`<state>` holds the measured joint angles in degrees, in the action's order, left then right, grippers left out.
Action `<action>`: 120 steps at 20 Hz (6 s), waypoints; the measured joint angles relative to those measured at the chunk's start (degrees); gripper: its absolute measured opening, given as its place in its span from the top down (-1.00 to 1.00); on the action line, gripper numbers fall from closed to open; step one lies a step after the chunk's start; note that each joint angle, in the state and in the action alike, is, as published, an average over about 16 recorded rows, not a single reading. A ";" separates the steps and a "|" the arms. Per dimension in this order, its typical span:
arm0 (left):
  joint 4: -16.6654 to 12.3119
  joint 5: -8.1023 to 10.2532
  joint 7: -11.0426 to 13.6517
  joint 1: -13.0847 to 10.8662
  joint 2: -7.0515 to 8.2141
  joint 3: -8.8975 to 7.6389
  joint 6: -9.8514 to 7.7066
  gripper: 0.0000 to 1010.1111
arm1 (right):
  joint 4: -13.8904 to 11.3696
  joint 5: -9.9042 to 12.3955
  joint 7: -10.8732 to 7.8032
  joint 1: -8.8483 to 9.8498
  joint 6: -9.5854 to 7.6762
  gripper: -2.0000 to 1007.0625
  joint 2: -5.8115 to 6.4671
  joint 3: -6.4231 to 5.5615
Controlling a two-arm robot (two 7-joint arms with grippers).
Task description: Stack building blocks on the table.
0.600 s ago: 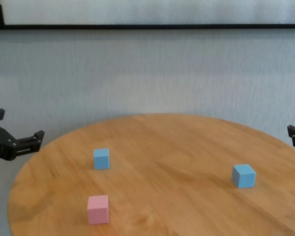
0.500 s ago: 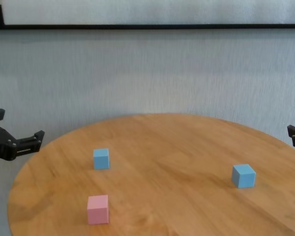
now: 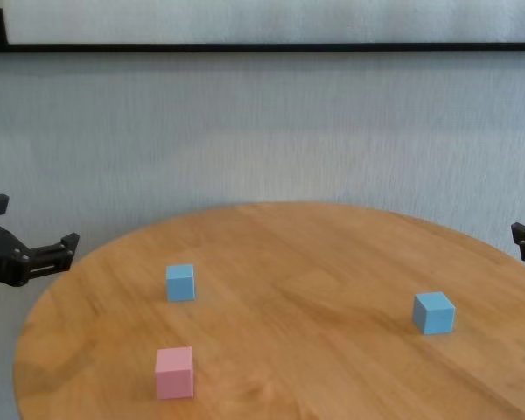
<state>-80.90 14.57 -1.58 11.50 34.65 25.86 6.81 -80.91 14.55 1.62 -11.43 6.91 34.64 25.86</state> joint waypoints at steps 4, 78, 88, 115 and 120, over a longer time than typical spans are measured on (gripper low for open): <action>0.00 -0.01 -0.02 -0.01 0.00 0.00 0.01 -0.98 | 0.00 0.00 0.00 0.00 0.00 -0.99 0.00 0.00; 7.40 6.72 34.07 1.94 -3.43 1.70 5.09 -0.98 | 0.00 0.00 0.00 0.00 0.00 -0.99 0.00 0.00; 11.19 6.38 35.98 2.83 -5.52 1.37 5.34 -0.98 | 0.00 0.00 0.00 0.00 0.00 -0.99 0.00 0.00; 19.65 5.86 40.18 5.01 -9.97 0.00 6.30 -0.98 | 0.00 0.00 0.00 0.00 0.00 -0.99 0.00 0.00; 20.44 6.07 40.56 5.33 -10.33 -0.38 6.54 -0.98 | 0.00 0.00 0.00 0.00 0.00 -0.99 0.00 0.00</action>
<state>-60.46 20.64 38.98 16.84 24.32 25.47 13.35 -80.91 14.55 1.62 -11.43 6.91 34.65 25.86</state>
